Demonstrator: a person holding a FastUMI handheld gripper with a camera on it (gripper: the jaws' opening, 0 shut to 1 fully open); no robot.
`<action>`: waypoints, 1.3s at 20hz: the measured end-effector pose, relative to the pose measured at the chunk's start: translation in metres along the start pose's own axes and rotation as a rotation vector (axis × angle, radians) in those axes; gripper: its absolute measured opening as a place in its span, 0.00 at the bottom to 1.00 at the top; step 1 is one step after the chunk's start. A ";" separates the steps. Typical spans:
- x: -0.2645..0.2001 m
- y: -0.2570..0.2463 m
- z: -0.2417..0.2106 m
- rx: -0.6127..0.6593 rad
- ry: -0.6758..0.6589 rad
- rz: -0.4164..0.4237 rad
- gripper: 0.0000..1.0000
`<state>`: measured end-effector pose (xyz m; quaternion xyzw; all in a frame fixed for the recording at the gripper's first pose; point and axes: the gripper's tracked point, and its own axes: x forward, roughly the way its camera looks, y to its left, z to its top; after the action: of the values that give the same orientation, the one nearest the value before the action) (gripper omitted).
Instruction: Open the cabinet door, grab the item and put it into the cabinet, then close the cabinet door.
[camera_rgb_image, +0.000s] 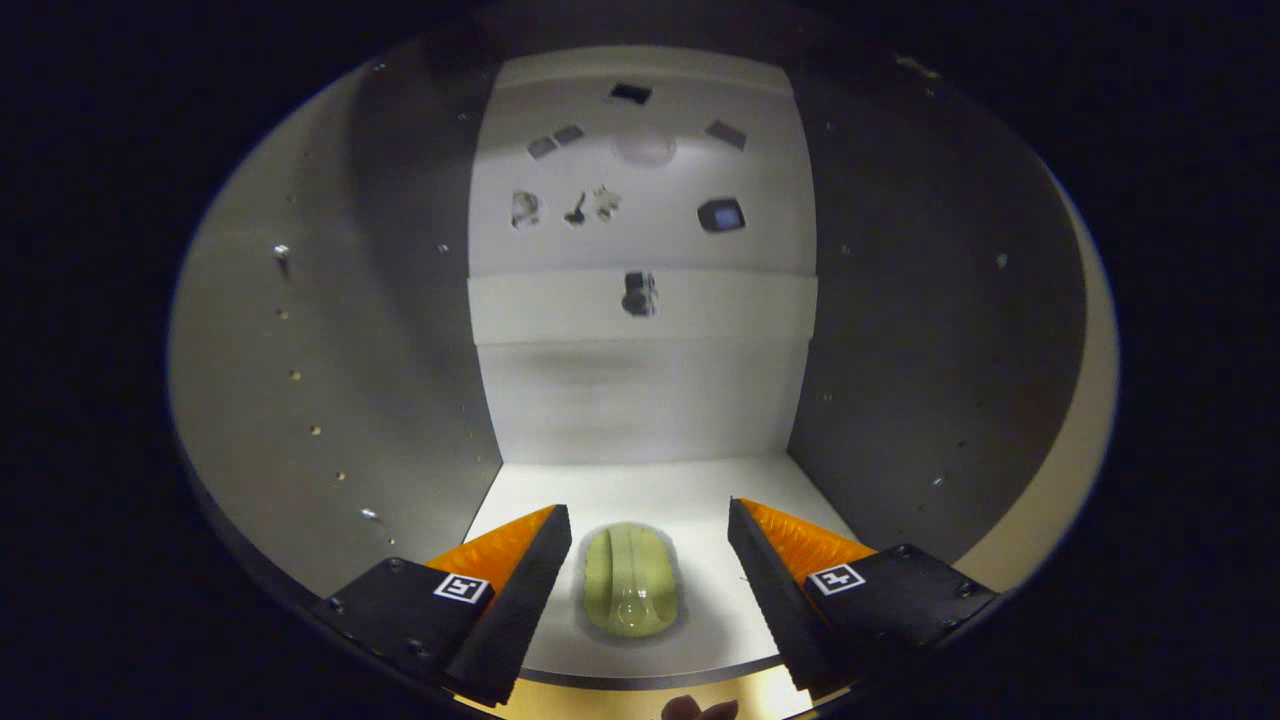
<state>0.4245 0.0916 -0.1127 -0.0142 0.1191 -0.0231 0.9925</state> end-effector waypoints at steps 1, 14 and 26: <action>-0.014 0.000 0.013 -0.014 -0.045 -0.001 1.00; -0.221 -0.011 0.076 -0.017 -0.291 0.041 0.98; -0.401 -0.090 0.066 -0.021 -0.341 0.007 0.98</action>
<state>0.0471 0.0234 0.0495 -0.0279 -0.0505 -0.0157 0.9982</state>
